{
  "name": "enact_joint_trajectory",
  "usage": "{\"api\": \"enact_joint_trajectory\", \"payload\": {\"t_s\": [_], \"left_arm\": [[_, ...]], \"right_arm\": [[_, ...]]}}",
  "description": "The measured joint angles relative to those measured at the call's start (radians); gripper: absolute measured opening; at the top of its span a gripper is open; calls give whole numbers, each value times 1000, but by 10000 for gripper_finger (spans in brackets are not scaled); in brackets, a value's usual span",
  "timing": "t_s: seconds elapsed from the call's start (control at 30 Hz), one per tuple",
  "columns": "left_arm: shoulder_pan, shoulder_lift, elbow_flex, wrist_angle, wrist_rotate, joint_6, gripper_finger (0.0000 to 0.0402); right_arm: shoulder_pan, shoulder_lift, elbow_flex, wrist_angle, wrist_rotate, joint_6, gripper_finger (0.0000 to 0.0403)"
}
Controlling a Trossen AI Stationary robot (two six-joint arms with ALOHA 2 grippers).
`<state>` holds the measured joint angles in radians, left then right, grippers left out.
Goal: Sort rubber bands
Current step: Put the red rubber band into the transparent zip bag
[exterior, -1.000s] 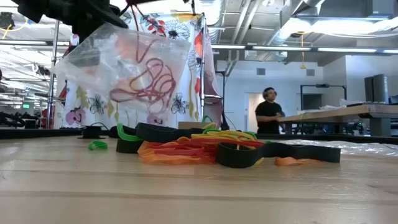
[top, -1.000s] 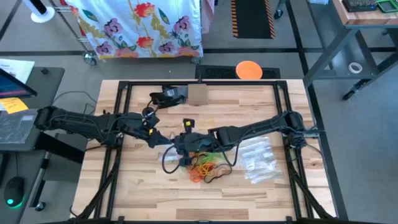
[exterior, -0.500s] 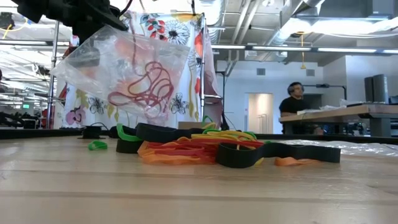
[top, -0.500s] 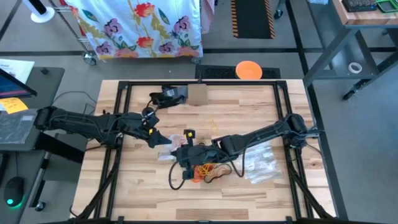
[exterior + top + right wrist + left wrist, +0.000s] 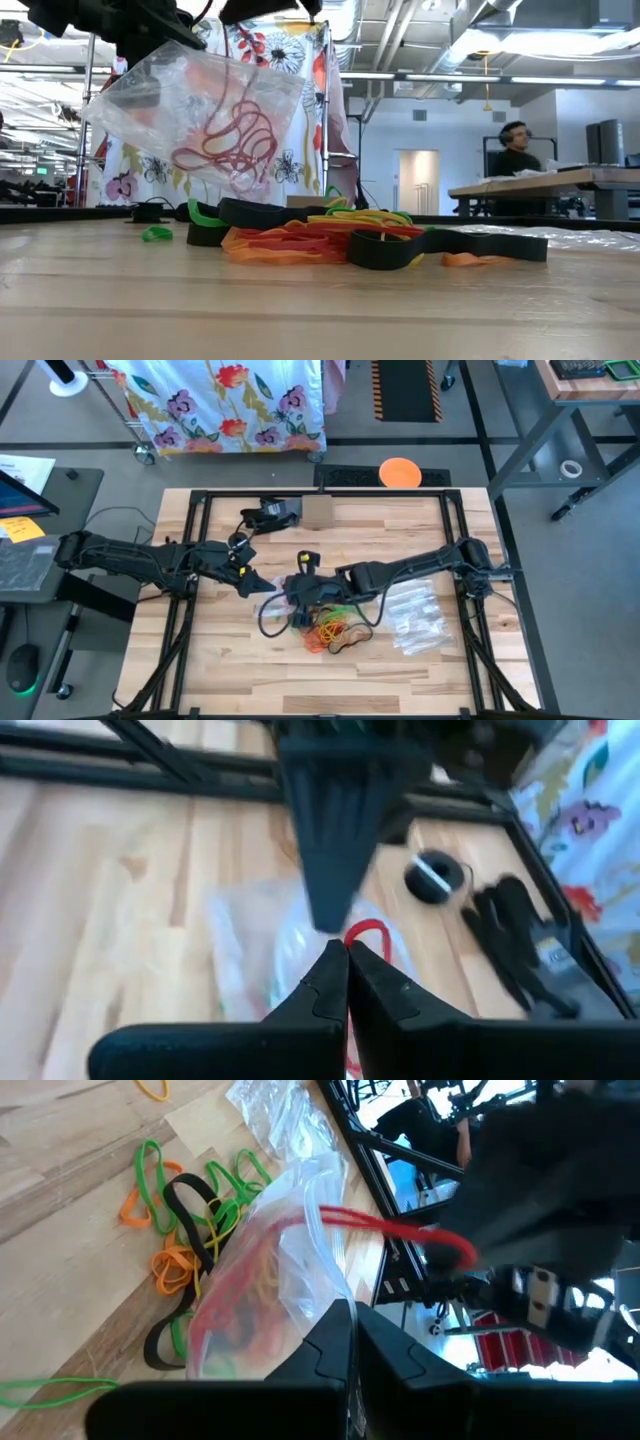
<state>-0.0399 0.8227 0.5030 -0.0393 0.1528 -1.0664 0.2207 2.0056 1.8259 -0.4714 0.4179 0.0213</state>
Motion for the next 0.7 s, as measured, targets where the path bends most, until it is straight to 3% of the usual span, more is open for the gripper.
{"api": "enact_joint_trajectory", "payload": {"t_s": [0.2, 0.4, 0.57, 0.7], "left_arm": [[0, 0, 0, 0, 0, 0, 0], [0, 0, 0, 0, -1, 1, 0], [0, 0, 0, 0, -2, 1, 0], [0, -14, -1, -2, -14, 1, 0]], "right_arm": [[-6, 0, 0, -53, -46, 105, 47], [-8, 0, 20, -91, -77, 110, 100], [-7, 1, 121, -149, -8, 66, 112], [-5, 0, 229, -321, 43, 69, 108]]}}
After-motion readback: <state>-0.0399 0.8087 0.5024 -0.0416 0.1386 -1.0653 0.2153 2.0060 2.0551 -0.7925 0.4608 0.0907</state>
